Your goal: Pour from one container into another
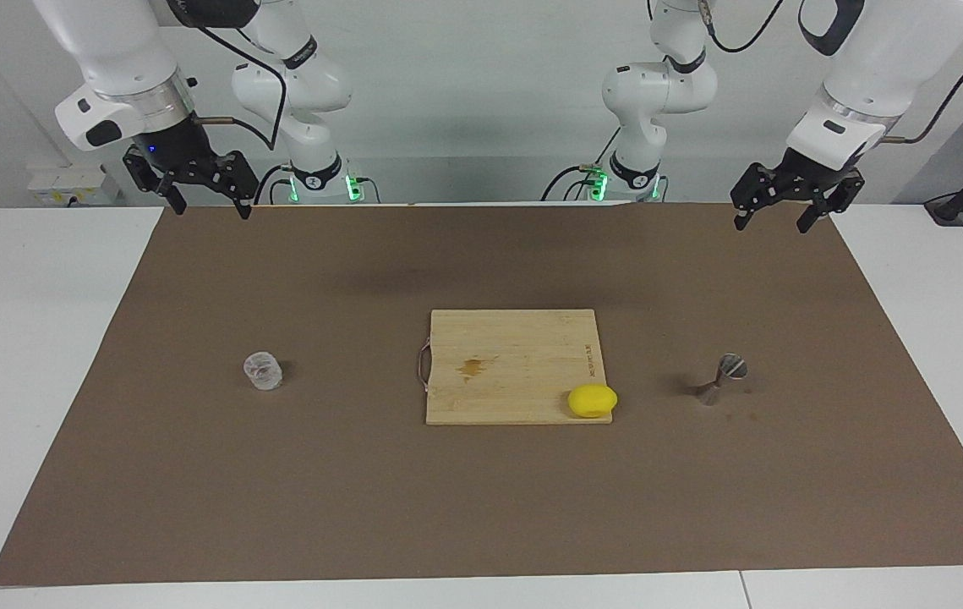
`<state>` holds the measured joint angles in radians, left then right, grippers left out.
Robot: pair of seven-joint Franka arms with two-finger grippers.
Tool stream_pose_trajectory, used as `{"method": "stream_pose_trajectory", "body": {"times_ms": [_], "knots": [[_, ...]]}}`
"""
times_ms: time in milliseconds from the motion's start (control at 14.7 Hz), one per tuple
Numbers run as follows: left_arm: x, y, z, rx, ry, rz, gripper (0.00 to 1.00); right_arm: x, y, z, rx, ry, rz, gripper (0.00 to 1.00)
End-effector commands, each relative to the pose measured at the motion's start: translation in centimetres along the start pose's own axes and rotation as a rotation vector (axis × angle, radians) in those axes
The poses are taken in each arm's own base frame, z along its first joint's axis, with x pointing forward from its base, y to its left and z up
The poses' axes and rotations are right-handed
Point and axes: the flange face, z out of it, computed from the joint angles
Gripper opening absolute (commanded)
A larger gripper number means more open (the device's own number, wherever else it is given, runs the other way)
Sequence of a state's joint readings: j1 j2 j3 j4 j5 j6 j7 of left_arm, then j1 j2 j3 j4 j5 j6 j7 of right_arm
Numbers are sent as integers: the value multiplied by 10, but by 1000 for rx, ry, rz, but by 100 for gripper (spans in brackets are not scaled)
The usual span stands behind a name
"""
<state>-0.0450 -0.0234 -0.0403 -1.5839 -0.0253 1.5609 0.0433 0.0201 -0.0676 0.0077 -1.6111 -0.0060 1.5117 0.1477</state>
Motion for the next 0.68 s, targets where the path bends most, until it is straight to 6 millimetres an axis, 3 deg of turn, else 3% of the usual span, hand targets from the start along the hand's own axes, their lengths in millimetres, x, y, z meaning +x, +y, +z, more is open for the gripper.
{"method": "stream_pose_trajectory", "body": {"times_ms": [0,271,475,611], "knots": [[-6,-1,4,-1,-11,5,100,-5,3,-3,22,-11,-11,99],[-2,-18,2,-12,-28,-27,100,-5,3,-3,22,-11,-13,99],[16,-35,35,-55,-160,-65,100,-5,3,-3,22,-11,-11,99],[26,-65,61,-141,-198,-192,100,-5,3,-3,22,-11,-11,99]]}}
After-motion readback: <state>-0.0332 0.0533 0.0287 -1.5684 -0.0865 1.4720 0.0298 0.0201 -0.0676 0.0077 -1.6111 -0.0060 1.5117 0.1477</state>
